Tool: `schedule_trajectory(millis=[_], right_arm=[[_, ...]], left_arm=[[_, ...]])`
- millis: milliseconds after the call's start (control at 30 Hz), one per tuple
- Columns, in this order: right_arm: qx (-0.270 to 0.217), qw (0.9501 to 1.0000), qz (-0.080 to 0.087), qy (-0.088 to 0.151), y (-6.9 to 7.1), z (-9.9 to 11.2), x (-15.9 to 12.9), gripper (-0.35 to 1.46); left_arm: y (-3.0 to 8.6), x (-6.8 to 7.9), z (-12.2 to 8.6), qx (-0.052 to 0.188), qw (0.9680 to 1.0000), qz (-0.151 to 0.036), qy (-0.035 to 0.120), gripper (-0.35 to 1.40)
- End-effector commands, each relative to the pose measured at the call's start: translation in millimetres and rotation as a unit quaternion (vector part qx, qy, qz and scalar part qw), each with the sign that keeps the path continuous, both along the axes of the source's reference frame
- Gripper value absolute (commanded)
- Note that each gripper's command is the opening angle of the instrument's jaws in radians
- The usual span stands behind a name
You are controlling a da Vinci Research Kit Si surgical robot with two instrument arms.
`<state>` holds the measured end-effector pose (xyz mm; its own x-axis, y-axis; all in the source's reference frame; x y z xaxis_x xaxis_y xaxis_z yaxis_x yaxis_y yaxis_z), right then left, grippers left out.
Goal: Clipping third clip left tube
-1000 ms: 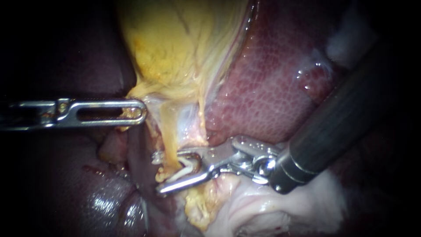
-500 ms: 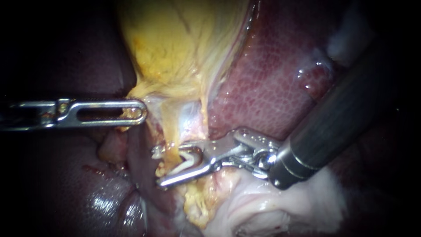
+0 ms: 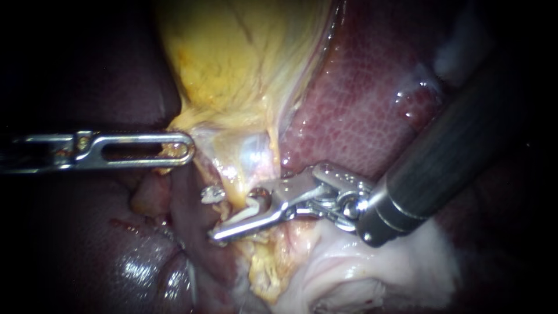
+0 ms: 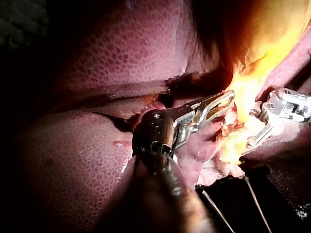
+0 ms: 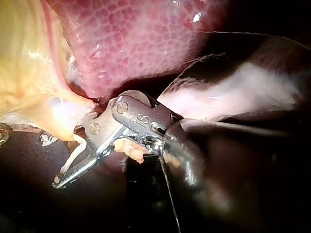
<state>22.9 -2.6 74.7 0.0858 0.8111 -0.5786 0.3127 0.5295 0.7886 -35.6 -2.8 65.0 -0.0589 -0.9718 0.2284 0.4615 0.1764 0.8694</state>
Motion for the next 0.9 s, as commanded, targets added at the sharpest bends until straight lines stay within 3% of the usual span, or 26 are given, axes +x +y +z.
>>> schedule_trajectory(millis=[33,567,667,700,900], right_arm=[[0.000,1.0000,0.000,-0.001,0.0,0.0,0.0,0.59],[0.007,0.9999,0.004,0.007,1.3,-0.6,-0.7,0.50],[0.029,0.9994,-0.014,0.012,1.2,-0.5,-2.4,-0.10],[0.029,0.9995,-0.010,0.003,1.4,-0.4,-2.9,-0.35],[0.028,0.9996,-0.011,0.002,1.8,0.6,-3.2,-0.35]], left_arm=[[0.0,0.0,0.0,0.000,1.0000,0.000,0.000,-0.35],[0.0,0.0,0.0,0.000,1.0000,0.000,0.000,-0.35],[0.0,0.0,0.0,0.000,1.0000,0.000,0.000,-0.35],[0.0,0.0,0.0,0.000,1.0000,0.000,0.000,-0.35],[0.0,0.0,0.0,0.000,1.0000,0.000,0.000,-0.35]])
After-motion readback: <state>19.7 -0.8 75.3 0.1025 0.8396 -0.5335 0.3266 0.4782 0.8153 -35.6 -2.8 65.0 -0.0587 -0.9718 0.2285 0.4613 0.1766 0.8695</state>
